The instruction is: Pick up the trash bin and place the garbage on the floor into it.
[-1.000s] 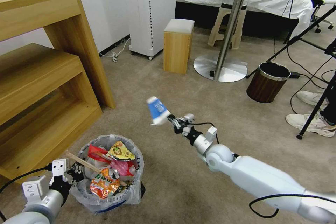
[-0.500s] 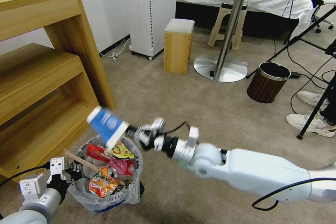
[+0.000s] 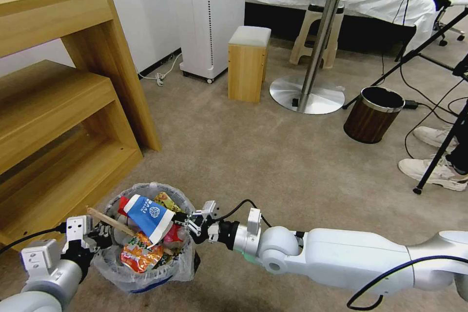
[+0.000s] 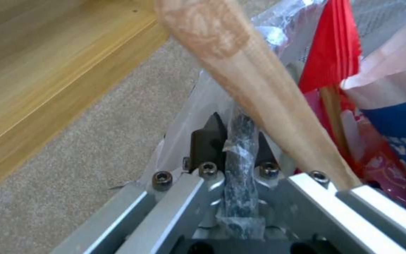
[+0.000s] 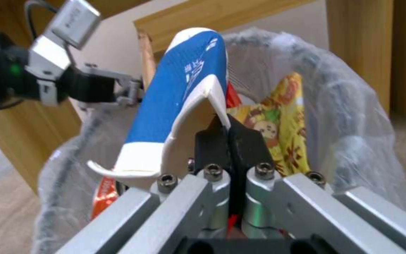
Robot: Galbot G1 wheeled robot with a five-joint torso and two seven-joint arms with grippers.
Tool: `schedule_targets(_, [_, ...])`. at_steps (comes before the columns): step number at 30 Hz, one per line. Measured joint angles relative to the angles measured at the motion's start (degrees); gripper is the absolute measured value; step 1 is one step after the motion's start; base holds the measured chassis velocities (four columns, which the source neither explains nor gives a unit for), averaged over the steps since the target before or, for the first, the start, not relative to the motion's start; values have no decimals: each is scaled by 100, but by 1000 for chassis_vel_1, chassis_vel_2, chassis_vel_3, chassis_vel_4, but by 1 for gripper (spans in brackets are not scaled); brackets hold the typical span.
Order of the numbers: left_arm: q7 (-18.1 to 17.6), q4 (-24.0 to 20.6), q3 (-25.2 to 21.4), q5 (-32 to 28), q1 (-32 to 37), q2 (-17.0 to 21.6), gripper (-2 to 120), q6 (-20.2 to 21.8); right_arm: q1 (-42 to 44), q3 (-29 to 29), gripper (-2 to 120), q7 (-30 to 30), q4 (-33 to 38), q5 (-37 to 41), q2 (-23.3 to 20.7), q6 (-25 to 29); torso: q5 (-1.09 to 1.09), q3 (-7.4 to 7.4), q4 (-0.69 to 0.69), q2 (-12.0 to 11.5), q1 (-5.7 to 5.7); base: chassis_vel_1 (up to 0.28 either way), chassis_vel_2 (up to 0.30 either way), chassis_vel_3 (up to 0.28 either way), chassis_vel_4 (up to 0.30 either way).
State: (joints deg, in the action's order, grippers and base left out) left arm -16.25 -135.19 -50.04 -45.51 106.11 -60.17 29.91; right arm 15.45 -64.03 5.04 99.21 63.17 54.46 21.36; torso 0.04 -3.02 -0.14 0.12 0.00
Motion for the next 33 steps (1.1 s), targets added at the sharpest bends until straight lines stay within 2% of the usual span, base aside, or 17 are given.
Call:
schedule_targets(15, [-1, 8, 60, 15, -21, -20, 0, 10, 121, -4, 0, -440, -84, -217, 63, -10, 0, 0, 0, 0, 0, 0, 0, 0, 0])
schedule_targets(17, [3, 10, 61, 17, -21, -19, 0, 10, 95, -4, 7, -484, -38, -218, 62, -23, 0, 0, 0, 0, 0, 0, 0, 0, 0])
schedule_targets(18, [3, 10, 61, 17, -21, -19, 0, 10, 95, -4, 7, -484, -38, -218, 62, -23, 0, 0, 0, 0, 0, 0, 0, 0, 0])
schedule_targets(21, [4, 7, 61, 17, -19, -16, 0, 10, 73, -16, 22, -623, 35, -231, 65, -49, 0, 0, 0, 0, 0, 0, 0, 0, 0])
schedule_targets(22, [4, 7, 61, 17, -19, -16, 0, 10, 73, -16, 22, -623, 35, -231, 65, -49, 0, 0, 0, 0, 0, 0, 0, 0, 0])
schedule_targets(25, [6, 24, 56, 15, -20, -5, 0, 10, 83, -19, 37, -719, 134, -252, 67, -51, 0, 0, 0, 0, 0, 0, 0, 0, 0])
schedule_targets(27, [6, 41, 49, 13, -23, 1, 0, 10, 84, -21, 40, -729, 157, -253, 64, -52, 1, 0, 0, 0, 0, 0, 0, 0, 0])
schedule_targets(29, [1, 98, 23, 3, -28, 30, 0, 17, 91, -25, 52, -761, 259, -263, 45, -57, 0, 0, 0, 0, 0, 0, 0, 0, 0])
schedule_targets(30, [1, 98, 23, 3, -28, 30, 0, 17, 91, -25, 52, -761, 259, -263, 45, -57, 0, 0, 0, 0, 0, 0, 0, 0, 0])
schedule_targets(33, [1, 123, 20, -5, -27, 30, 0, 22, 102, 7, 65, -796, 310, -292, 36, -64, 0, 0, 0, 0, 0, 0, 0, 0, 0])
